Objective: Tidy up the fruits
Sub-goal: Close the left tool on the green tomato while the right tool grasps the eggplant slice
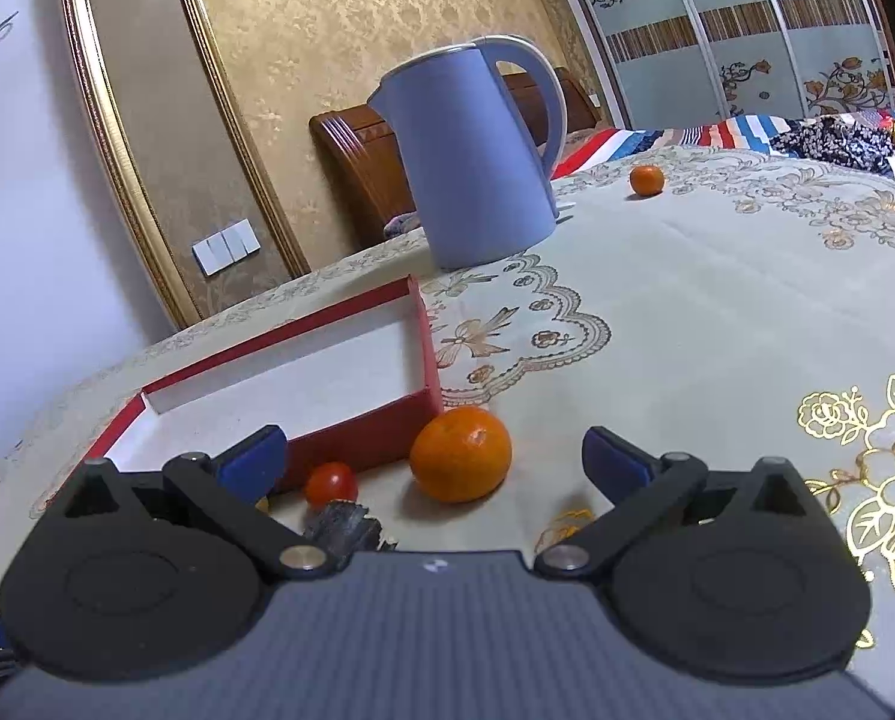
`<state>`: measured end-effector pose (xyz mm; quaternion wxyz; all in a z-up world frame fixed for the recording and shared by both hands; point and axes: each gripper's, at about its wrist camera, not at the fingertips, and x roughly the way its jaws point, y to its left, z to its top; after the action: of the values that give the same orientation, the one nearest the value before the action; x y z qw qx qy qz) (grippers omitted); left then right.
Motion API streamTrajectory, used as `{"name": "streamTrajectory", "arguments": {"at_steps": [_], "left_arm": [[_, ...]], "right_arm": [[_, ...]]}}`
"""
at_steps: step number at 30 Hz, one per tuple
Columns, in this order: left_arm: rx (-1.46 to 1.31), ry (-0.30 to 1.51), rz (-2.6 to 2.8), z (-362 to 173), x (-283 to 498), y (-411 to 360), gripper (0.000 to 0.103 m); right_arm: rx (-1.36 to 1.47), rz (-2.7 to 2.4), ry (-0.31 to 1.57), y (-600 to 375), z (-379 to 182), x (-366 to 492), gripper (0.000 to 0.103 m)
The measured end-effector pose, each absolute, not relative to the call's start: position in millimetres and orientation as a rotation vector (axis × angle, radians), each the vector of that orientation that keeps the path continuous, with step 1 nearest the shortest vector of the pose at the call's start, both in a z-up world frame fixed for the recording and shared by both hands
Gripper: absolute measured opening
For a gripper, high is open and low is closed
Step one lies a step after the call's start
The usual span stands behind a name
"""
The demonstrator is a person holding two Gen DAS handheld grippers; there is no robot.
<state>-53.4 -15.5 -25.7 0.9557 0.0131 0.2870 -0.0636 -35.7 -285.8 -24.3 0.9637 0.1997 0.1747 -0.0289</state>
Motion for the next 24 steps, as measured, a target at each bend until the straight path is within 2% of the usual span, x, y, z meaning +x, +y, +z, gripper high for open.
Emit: {"name": "streamTrajectory", "arguments": {"at_steps": [6, 11, 24], "left_arm": [[0.023, 0.606, -0.123, -25, -47, -16, 0.062], [0.081, 0.596, -0.123, -25, -45, -13, 0.035], [0.056, 0.573, -0.177, -27, -44, -3, 0.034]], "right_arm": [[0.387, -0.049, 0.371, -286, -24, -36, 0.103], [0.300, -0.019, 0.504, -292, -21, -34, 0.103], [0.135, 0.047, 0.482, -284, -13, -67, 0.102]]}}
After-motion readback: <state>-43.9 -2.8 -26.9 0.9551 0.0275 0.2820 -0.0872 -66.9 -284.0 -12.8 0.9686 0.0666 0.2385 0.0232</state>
